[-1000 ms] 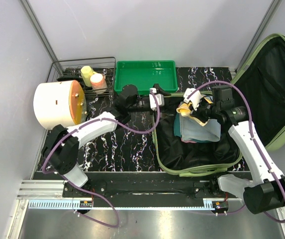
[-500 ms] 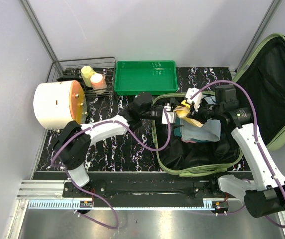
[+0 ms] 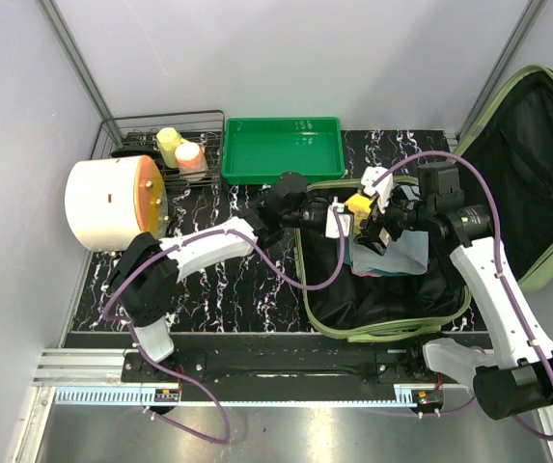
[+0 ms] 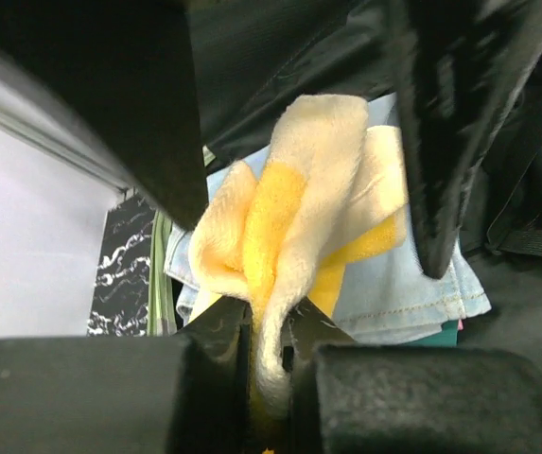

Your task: Open, take out, and arrange the luggage

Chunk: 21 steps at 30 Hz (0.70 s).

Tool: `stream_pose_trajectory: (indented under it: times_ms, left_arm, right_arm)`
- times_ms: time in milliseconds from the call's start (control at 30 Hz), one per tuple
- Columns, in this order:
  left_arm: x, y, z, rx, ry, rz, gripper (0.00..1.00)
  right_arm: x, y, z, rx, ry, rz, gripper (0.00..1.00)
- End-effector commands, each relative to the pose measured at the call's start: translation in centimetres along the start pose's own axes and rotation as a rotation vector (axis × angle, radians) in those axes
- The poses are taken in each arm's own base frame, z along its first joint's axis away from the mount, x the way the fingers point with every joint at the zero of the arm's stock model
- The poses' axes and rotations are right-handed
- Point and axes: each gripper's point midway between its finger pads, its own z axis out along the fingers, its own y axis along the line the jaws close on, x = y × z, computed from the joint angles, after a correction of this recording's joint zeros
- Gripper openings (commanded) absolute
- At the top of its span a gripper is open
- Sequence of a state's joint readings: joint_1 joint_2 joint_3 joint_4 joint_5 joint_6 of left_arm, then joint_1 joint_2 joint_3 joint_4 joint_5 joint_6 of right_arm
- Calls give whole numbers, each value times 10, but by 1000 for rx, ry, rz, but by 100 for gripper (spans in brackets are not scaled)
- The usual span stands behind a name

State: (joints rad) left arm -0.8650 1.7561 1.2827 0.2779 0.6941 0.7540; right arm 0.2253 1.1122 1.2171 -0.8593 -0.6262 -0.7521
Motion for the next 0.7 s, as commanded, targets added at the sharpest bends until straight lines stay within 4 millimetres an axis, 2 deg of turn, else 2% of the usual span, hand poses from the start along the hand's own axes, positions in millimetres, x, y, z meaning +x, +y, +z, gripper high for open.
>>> stream_pose_trajectory:
  times_ms: [0, 67, 100, 167, 200, 267, 400, 533, 667]
  left_arm:
    - [-29, 36, -25, -54, -68, -66, 0]
    - [-28, 39, -32, -58, -76, -106, 0]
    - [-26, 44, -38, -65, -75, -119, 0]
    - [-31, 47, -42, -63, -91, -152, 0]
    - [-32, 49, -44, -68, -96, -155, 0]
    - [-37, 47, -46, -56, -114, -165, 0]
    - [-47, 45, -50, -57, -142, -161, 0]
    - [-50, 42, -55, -57, -154, -154, 0]
    - [-53, 36, -58, -32, -163, -155, 0]
  right_arm:
    - [-31, -9, -19, 85, -86, 3, 100]
    - [-30, -4, -19, 83, -111, -45, 100]
    - [-32, 1, -26, 96, -141, -82, 100]
    - [-22, 4, -18, 107, -168, -127, 100]
    - [-23, 6, -22, 132, -195, -154, 100]
    - [-14, 2, -12, 168, -223, -160, 100]
    - [-18, -5, -1, 214, -320, -173, 100]
    - [-20, -21, 7, 288, -378, -196, 100]
    - [-21, -23, 12, 302, -425, -263, 100]
